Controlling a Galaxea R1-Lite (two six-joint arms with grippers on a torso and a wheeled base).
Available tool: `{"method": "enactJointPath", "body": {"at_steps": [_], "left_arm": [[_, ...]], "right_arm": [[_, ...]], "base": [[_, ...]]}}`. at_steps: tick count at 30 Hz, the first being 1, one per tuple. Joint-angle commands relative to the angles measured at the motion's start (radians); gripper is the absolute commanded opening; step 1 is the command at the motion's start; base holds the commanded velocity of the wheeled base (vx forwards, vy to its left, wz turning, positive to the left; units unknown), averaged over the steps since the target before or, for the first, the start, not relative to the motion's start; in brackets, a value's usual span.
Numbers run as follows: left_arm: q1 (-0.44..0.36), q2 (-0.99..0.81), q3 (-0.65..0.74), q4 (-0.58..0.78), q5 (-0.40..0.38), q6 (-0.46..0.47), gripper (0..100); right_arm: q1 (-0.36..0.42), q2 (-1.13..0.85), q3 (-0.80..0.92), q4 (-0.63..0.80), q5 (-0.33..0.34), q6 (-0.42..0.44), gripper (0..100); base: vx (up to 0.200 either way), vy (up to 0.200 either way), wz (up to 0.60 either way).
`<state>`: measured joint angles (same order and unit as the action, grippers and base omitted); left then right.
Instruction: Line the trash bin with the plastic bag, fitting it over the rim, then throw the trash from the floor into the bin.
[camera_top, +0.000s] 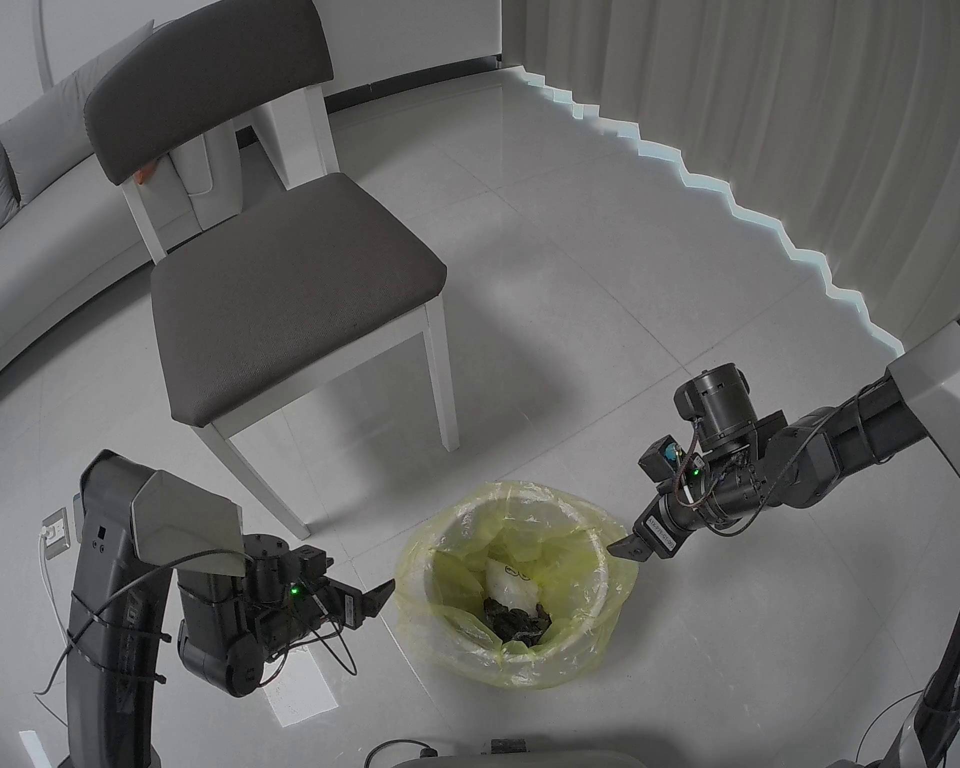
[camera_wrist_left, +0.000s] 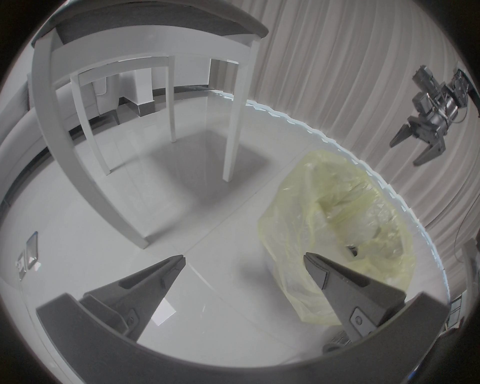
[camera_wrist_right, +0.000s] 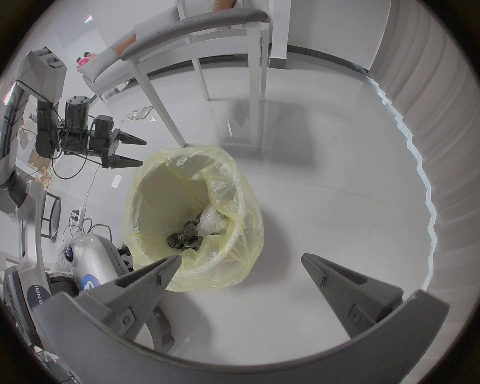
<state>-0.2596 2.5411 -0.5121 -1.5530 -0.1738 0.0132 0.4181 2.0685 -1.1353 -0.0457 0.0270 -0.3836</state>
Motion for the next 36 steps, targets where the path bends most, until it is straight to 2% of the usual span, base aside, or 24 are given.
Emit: {"method": "enactJointPath", "body": {"at_steps": [1,9,16,20,23,27,36], "left_arm": [[0.026,0.019,-0.011,0.019,-0.007,0.025,100],[-0.015,0.038,-0.149,0.156,-0.009,0.025,100],[-0.069,0.019,-0.359,0.461,0.005,0.027,100],[-0.084,0.025,-0.434,0.53,0.007,0.027,100],[-0.084,0.027,-0.44,0.537,0.007,0.027,100],[-0.064,0.007,-0.379,0.514,0.005,0.025,100],[-0.018,-0.067,-0.21,0.35,-0.007,0.014,100]], "right_arm": [[0.005,-0.013,-0.014,-0.002,0.002,0.0,100],[0.005,-0.015,-0.001,0.003,0.002,0.0,100],[-0.01,0.002,-0.001,0.004,0.001,-0.001,100],[-0.016,0.015,-0.004,0.004,0.001,-0.004,100],[-0.032,0.033,-0.014,0.004,0.002,-0.004,100],[-0.061,0.094,-0.041,0.004,0.001,-0.004,100],[-0.133,0.255,-0.144,0.004,0.001,-0.004,100]], "base": [[0.0,0.0,0.0],[0.0,0.0,0.0],[0.0,0.0,0.0],[0.0,0.0,0.0],[0.0,0.0,0.0],[0.0,0.0,0.0],[0.0,0.0,0.0]]}}
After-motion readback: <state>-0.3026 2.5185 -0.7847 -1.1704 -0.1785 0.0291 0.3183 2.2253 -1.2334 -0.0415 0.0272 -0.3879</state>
